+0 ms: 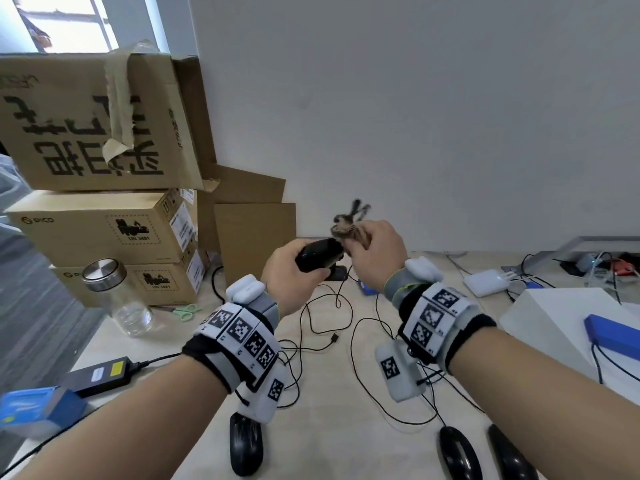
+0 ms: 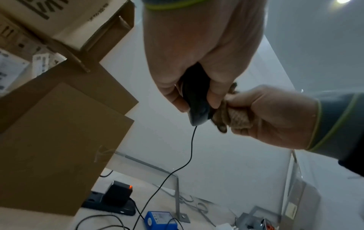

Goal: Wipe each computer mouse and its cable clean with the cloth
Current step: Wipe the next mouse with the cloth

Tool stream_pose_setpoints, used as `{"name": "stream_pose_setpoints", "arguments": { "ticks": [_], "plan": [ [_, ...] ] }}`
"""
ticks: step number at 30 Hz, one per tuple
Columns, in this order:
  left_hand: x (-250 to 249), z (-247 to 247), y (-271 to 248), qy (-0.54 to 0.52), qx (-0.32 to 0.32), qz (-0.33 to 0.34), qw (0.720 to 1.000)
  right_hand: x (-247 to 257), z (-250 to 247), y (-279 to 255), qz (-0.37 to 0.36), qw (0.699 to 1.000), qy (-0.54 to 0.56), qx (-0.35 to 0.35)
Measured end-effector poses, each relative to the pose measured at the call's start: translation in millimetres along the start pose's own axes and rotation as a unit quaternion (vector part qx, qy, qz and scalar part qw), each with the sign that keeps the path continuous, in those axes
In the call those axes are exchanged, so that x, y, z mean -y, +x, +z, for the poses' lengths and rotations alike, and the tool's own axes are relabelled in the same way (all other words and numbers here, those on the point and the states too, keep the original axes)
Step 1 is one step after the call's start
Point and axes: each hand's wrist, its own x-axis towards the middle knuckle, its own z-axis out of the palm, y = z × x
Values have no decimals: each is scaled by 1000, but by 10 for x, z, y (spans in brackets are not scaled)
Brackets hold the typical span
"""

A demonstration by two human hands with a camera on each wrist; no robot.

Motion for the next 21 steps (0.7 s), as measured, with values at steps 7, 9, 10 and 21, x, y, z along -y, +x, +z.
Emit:
{"name": "stream_pose_setpoints", "arguments": {
  "ticks": [7, 9, 10, 21],
  "plan": [
    [-76, -2, 42, 127, 25, 15, 991, 260, 219, -257, -163, 986, 30, 21],
    [-44, -28, 42, 72, 26, 14, 997, 170, 170, -159, -151, 988, 16, 3],
    [-20, -34, 33, 43, 24, 22, 999, 79, 130, -90, -116, 993, 5, -2],
    [-69, 1, 52, 7, 26, -8, 1000, 205, 238, -213, -184, 982, 48, -19]
  ]
}}
